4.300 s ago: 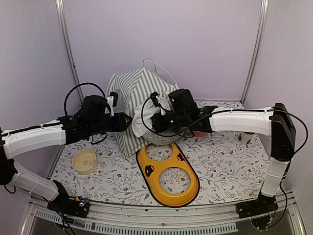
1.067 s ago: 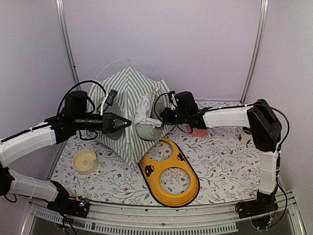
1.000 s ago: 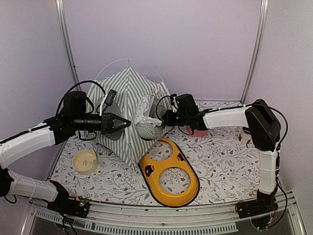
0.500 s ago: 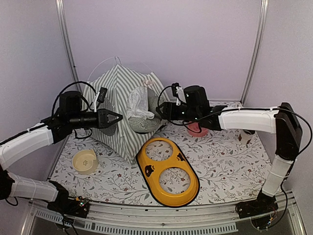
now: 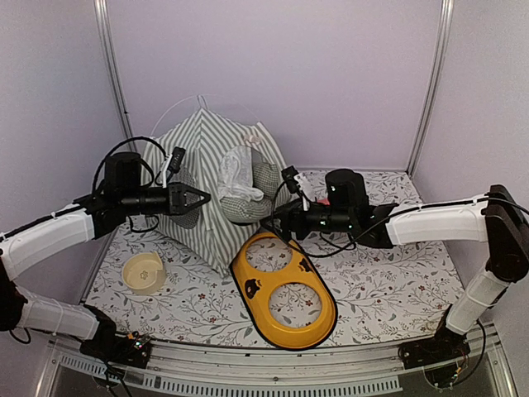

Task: Set up the pet tent
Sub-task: Place the cushion in the tent.

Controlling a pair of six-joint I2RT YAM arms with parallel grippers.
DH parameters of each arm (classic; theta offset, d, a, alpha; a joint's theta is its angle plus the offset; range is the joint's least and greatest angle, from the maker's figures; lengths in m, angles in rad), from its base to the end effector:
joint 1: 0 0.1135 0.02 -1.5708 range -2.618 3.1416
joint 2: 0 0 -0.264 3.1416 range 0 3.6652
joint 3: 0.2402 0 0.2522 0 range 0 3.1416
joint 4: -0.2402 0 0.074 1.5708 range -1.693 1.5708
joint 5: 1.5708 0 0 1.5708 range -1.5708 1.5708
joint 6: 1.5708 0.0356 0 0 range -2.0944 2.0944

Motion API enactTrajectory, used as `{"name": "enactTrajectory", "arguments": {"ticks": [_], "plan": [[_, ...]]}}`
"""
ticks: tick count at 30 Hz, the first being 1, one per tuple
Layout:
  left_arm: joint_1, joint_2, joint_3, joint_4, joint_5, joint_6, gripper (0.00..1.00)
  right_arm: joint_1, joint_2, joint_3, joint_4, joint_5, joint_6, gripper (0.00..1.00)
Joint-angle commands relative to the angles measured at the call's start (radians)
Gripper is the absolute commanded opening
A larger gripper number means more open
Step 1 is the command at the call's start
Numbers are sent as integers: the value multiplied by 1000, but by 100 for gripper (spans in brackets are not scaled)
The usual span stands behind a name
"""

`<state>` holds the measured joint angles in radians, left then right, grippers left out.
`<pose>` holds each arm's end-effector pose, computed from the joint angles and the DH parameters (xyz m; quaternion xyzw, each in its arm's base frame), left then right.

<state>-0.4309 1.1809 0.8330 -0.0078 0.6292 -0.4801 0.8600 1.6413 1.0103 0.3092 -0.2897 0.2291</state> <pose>0.2336 -0.1305 0.2948 0.1574 0.7849 -0.4670 0.3757 0.2365 0.2903 0.2466 -0.3293 0.7370 0.3999 0.4342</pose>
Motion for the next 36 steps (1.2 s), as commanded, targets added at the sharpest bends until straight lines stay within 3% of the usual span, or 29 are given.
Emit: {"name": "enactTrajectory", "arguments": {"ticks": [1,10,14,20,24,30,34,36], "plan": [[12,28,29,7,76,-24,0,27,21,64,75,-97,-83,80],[4,45,43,30,144,-24,0,30,175,208,65,-101,-55,63],[-9,55,58,40,172,-22,0,35,237,283,31,-103,-42,42],[-85,99,114,64,208,-10,0,37,399,448,-117,-100,-2,21],[-128,107,148,90,231,-9,0,23,449,488,-142,-21,50,6],[-129,55,147,59,171,15,0,-43,444,481,-91,-73,142,1],[-66,40,121,-26,7,29,0,16,413,436,-84,-129,52,1],[-22,28,84,-31,-10,27,0,49,369,372,-62,-130,5,0]]}}
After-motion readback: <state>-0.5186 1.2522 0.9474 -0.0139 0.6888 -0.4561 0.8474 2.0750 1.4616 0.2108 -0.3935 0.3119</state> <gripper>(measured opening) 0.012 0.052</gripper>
